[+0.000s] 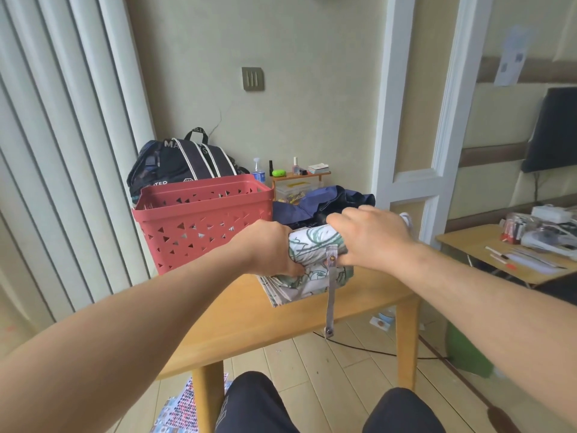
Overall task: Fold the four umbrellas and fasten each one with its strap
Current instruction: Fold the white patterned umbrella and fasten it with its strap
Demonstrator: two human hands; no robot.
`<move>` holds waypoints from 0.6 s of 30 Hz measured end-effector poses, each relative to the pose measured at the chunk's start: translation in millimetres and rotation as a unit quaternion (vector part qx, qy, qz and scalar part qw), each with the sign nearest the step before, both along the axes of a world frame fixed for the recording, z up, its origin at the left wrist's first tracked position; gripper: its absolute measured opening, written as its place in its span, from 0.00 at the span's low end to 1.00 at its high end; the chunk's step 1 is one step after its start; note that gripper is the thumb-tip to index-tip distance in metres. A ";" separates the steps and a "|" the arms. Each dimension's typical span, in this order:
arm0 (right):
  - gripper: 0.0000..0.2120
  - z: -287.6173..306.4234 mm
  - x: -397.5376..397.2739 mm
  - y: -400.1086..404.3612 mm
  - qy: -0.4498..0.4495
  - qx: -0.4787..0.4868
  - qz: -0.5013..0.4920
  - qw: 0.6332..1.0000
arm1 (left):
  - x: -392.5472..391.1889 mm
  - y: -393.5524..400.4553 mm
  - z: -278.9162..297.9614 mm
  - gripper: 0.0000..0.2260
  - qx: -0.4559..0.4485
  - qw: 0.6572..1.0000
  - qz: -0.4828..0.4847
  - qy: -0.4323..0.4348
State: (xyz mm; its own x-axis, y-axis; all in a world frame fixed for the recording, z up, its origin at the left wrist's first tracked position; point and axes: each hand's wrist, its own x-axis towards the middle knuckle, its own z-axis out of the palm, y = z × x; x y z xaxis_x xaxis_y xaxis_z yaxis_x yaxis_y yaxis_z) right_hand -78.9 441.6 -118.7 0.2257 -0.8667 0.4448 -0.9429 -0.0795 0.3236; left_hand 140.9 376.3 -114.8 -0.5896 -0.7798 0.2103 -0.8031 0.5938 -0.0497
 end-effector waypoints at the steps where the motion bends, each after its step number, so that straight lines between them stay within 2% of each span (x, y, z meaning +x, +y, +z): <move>1: 0.27 2.9 -1.0 0.2 -0.002 -0.006 0.000 1.000 | -0.3 0.5 1.0 0.21 0.003 1.000 -0.004 0.001; 7: 0.16 12.6 -1.7 1.6 -0.020 -0.010 0.011 1.000 | -0.2 1.5 7.6 0.20 0.013 1.000 -0.011 -0.008; 15: 0.12 9.6 6.9 7.4 -0.013 0.021 -0.023 0.999 | 6.4 -3.3 5.1 0.22 -0.023 0.998 -0.028 -0.045; 18: 0.12 2.4 14.0 7.3 -0.029 0.038 -0.045 0.998 | 0.4 -4.3 -0.8 0.34 -0.088 0.992 -0.067 -0.053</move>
